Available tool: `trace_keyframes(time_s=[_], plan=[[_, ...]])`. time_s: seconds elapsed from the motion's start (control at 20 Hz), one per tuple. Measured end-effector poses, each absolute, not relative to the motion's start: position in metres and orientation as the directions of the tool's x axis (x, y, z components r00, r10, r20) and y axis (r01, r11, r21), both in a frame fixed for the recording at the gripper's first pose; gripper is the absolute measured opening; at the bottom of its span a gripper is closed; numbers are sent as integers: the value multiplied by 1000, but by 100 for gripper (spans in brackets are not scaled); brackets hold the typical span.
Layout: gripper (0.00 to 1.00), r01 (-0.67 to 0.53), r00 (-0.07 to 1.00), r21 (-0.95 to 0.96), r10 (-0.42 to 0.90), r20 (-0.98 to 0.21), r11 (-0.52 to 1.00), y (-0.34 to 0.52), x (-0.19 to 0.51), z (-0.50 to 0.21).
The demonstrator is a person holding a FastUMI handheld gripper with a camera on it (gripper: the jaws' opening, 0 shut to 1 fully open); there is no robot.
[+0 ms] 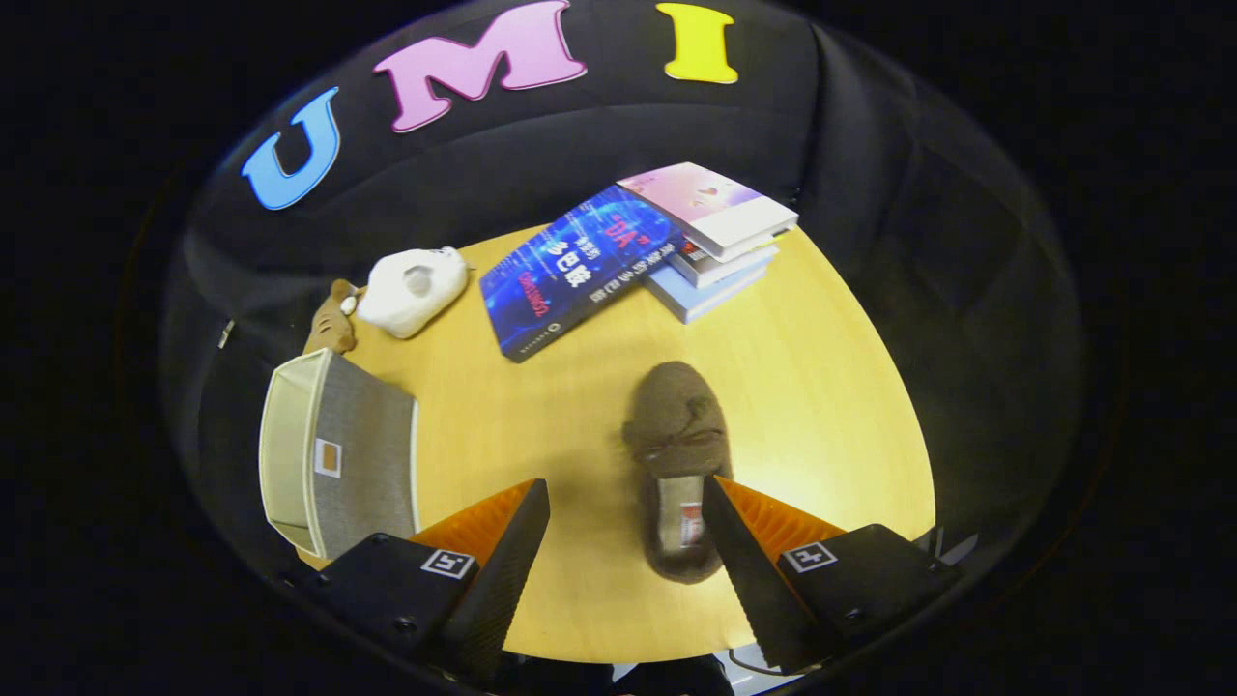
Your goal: Open the storage box then place both shoes into the box .Put the left shoe in first, then the right shoe, with the right side of both shoes facing outward in a uniform manner.
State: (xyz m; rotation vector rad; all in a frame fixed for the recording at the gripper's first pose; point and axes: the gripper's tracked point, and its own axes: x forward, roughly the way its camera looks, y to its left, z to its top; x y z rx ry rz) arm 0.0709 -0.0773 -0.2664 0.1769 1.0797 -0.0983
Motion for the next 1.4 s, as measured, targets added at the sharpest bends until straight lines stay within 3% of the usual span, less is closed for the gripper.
trace_keyframes(time_s=[0.4, 0.7, 1.0, 1.15, 1.25, 1.4], plan=[[99, 234, 362, 37, -52, -931, 972, -152, 50, -329], [94, 230, 315, 38, -37, -948, 973, -156, 51, -365], [73, 212, 334, 18, -55, -941, 977, -150, 64, -383], [32, 227, 330, 57, -22, -944, 972, -138, 64, -389], [18, 218, 324, 50, -24, -946, 975, -137, 64, -392], [10, 213, 322, 58, -14, -947, 975, -136, 64, -392]])
